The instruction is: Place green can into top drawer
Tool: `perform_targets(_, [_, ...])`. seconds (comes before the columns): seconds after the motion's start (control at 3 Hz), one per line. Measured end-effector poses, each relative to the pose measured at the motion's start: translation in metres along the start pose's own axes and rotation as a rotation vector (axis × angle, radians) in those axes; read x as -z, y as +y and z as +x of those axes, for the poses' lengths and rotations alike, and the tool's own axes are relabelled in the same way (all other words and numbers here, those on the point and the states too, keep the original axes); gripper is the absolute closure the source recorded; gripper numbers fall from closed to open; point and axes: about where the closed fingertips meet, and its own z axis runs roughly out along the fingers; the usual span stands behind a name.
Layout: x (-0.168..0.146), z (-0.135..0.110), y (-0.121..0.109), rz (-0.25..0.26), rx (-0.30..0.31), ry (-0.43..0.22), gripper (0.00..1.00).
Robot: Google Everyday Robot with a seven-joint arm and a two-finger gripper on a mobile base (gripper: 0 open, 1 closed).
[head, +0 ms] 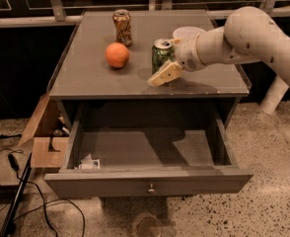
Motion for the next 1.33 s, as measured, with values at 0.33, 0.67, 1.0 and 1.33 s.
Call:
perform_targets(0.33, [-0.0004, 0.0003, -0.0001, 0.0, -0.001, 0.0, 0.35])
perform_targets(0.67, [-0.0004, 0.0003, -0.0001, 0.0, -0.001, 0.0, 0.58])
perform_targets(1.0, [-0.0004, 0.0003, -0.0001, 0.0, -0.001, 0.0, 0.82])
perform_targets(1.33, [-0.0004, 0.0003, -0.0001, -0.001, -0.001, 0.0, 1.0])
